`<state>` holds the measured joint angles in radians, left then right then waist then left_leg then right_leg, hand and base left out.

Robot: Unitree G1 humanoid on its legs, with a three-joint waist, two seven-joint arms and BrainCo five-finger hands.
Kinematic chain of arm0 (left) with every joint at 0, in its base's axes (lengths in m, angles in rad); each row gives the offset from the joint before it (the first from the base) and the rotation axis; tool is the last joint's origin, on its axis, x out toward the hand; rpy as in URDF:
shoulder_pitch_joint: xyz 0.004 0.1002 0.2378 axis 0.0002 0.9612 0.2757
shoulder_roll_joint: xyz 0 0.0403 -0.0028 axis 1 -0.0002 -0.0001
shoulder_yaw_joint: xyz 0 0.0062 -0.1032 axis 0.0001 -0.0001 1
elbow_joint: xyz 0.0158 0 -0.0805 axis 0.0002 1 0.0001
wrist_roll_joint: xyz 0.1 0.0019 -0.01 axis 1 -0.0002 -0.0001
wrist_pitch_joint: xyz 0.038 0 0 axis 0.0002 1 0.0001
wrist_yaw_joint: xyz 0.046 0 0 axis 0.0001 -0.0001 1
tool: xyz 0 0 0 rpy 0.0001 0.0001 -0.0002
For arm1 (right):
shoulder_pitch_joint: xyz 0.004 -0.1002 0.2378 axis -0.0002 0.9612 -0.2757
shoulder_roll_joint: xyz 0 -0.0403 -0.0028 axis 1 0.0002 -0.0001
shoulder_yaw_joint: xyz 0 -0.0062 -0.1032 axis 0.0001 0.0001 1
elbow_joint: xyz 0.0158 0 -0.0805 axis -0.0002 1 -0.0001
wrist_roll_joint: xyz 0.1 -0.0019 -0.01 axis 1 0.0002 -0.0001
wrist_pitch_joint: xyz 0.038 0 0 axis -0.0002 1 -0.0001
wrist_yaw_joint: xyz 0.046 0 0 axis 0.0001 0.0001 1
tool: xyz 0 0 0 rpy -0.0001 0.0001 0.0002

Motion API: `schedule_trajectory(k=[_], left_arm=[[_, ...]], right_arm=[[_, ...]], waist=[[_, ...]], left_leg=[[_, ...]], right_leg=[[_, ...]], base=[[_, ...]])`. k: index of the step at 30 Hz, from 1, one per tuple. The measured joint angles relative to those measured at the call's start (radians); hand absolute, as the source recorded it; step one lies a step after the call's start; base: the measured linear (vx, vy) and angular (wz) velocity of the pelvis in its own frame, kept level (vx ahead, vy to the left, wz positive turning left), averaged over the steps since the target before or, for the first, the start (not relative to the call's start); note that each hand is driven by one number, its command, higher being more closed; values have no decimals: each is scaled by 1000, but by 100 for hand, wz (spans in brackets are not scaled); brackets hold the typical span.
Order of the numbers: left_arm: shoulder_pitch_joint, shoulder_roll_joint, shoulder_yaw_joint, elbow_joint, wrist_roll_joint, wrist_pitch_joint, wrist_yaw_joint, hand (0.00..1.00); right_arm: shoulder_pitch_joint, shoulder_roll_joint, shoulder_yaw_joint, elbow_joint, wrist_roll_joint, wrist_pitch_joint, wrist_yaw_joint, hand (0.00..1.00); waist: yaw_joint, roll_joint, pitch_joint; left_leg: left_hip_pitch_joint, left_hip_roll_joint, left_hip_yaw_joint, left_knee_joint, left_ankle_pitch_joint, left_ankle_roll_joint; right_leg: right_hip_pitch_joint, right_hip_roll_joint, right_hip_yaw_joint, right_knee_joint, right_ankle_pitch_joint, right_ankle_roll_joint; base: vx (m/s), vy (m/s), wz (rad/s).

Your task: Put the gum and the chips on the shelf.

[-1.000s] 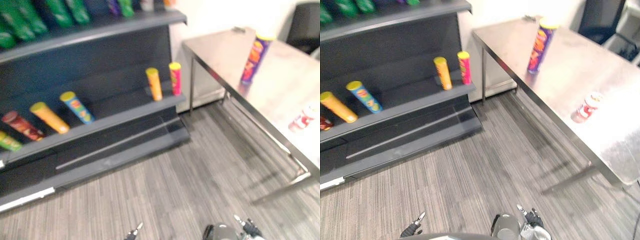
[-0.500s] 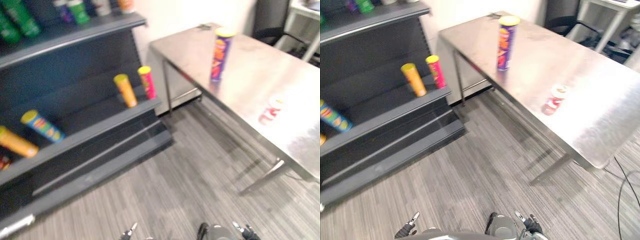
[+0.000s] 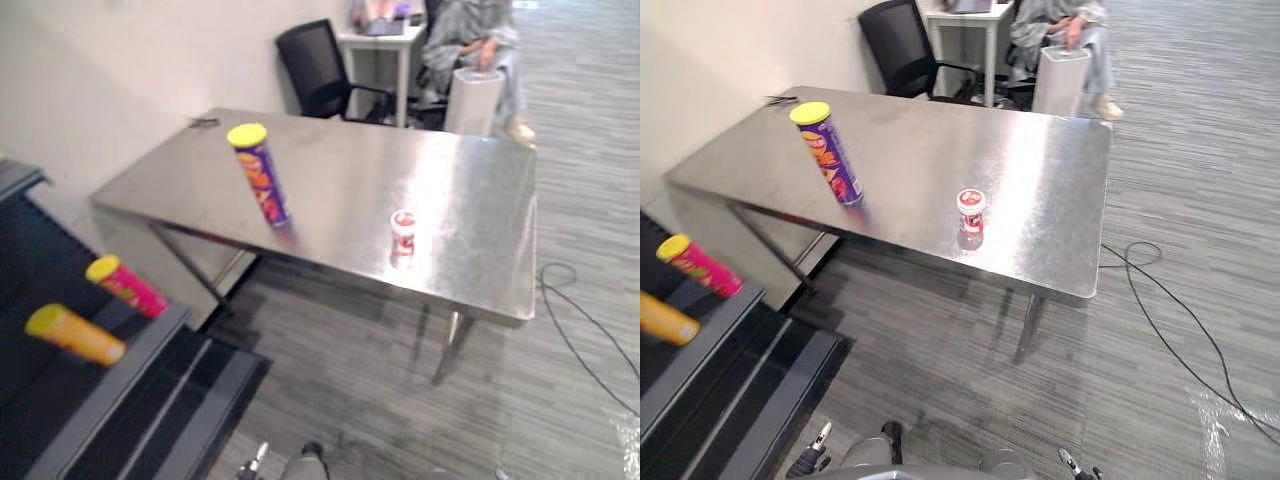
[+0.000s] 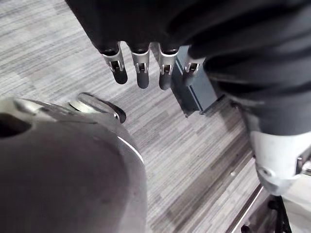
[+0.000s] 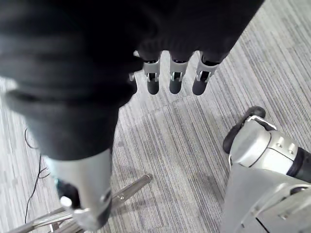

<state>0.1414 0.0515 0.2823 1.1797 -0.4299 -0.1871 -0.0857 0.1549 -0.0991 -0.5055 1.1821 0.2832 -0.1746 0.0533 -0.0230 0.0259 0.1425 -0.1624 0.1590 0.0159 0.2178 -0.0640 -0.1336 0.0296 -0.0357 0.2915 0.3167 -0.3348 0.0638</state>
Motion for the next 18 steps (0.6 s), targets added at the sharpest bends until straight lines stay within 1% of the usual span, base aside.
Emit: schedule_trajectory(k=[1,2,3,4,5,6,7,8,9,10,11,13,14,18], left_arm=[[9,21,-4,4,-1,0,0,0],[12,29,-6,8,-1,0,-1,0],[11,42,-10,21,0,0,-1,0],[5,50,-21,40,1,0,-1,0],[3,54,-33,48,2,-1,-1,0],[2,61,-62,56,5,0,0,0],[-2,65,-102,63,19,-1,1,0],[-7,68,-124,70,21,-1,2,0],[-13,70,-135,73,21,-1,2,0],[-24,74,-154,83,21,0,2,0],[-27,79,-173,84,24,1,1,0],[-40,76,-192,86,53,3,1,0],[-44,72,-206,80,57,-1,-2,0],[-44,48,-206,89,61,2,-8,0]], right_arm=[[-3,29,-8,8,-1,1,5,0],[-4,42,-11,12,-1,1,10,0],[-7,66,-30,13,-3,1,21,0],[-11,79,-39,13,-4,1,21,0],[-15,79,-38,14,-8,1,21,0],[-24,77,-37,15,-9,1,21,0],[-45,69,-36,19,-10,1,20,0],[-56,67,-36,23,-11,1,20,0],[-59,67,-36,25,-11,1,20,0],[-66,66,-36,40,-12,1,19,0],[-67,66,-37,48,-19,2,18,0],[-54,63,-43,50,-40,3,18,0],[-42,53,-58,52,-43,4,18,0],[-33,27,-79,66,-47,11,16,0]], waist=[[-3,-28,-20],[-3,-43,-32],[0,-53,-43],[-2,-57,-53],[0,-56,-57],[0,-49,-64],[-2,-32,-67],[-2,-26,-67],[-1,-23,-67],[2,-22,-67],[2,-21,-66],[-2,-13,-69],[-1,4,-70],[-1,32,-80]], left_leg=[[15,-25,53,11,-25,14],[21,-32,77,12,-38,20],[37,-39,120,13,-60,25],[57,-37,168,6,-78,38],[70,-35,195,-3,-82,47],[88,-32,238,-22,-80,54],[121,-25,302,-56,-74,63],[133,-24,332,-64,-68,72],[140,-26,346,-67,-66,76],[158,-40,362,-73,-64,79],[170,-51,360,-75,-65,79],[188,-63,356,-78,-65,79],[201,-63,356,-84,-65,79],[220,-59,334,-134,-60,77]], right_leg=[[-3,-40,-14,1,10,17],[-8,-56,-23,-6,25,20],[-9,-77,-20,-29,64,22],[-15,-85,-15,-54,112,24],[-24,-88,-17,-58,135,25],[-41,-94,-39,-65,172,27],[-66,-107,-143,-75,237,32],[-75,-124,-250,-83,261,32],[-79,-137,-330,-89,272,30],[-70,-164,-485,-117,285,32],[-56,-171,-513,-144,287,32],[-28,-178,-506,-182,288,35],[-18,-176,-509,-190,292,41],[3,-157,-539,-221,293,44]], base=[[309,386,-102],[268,346,-100],[240,324,-102],[221,325,-107],[184,297,-105],[183,300,-132],[172,273,-140],[129,193,-125],[79,100,-112],[80,71,-103],[82,45,-90],[79,0,-36],[66,-4,-13],[43,-23,9]])
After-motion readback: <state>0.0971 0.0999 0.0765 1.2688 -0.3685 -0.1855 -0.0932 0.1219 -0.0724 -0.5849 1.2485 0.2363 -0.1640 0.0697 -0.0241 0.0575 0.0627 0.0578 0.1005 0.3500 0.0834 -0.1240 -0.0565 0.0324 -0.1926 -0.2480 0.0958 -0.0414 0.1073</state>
